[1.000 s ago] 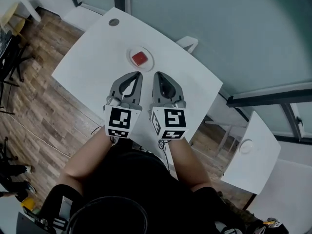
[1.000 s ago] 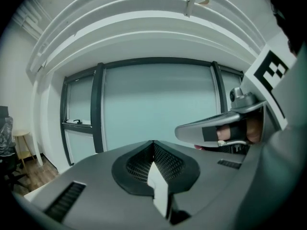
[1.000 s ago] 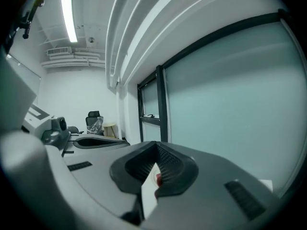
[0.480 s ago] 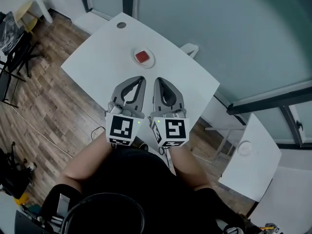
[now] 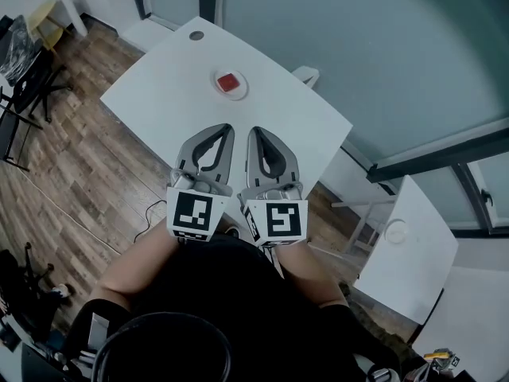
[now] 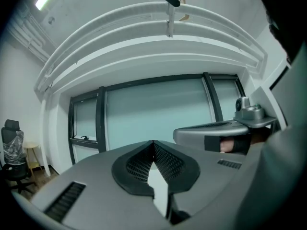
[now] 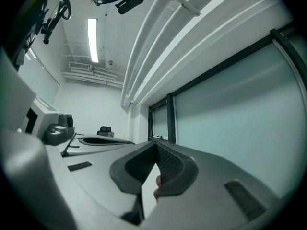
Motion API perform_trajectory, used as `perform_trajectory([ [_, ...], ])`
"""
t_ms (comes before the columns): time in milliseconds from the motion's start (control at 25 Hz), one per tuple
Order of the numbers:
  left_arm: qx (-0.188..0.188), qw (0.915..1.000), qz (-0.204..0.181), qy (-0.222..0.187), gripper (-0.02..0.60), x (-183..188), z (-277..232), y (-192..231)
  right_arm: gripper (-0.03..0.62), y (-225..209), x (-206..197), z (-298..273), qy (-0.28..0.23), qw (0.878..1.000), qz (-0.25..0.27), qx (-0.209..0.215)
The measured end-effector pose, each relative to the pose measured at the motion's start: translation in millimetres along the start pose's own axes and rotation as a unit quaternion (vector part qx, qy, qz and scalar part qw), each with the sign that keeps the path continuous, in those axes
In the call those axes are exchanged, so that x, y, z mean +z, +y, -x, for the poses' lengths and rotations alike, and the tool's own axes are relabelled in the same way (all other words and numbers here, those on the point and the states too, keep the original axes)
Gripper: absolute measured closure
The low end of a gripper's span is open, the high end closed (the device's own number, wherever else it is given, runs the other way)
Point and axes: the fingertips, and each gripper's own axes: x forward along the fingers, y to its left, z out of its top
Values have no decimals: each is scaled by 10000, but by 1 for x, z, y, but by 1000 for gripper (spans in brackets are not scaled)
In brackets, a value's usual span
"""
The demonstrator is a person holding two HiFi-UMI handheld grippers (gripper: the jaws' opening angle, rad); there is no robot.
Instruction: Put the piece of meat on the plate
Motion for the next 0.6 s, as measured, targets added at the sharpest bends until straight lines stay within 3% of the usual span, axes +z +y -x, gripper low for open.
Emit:
perform_trajectory([
  [600, -22, 9999, -35, -123, 578, 9, 34, -36, 591, 10, 10, 47, -175, 9998, 113, 8],
])
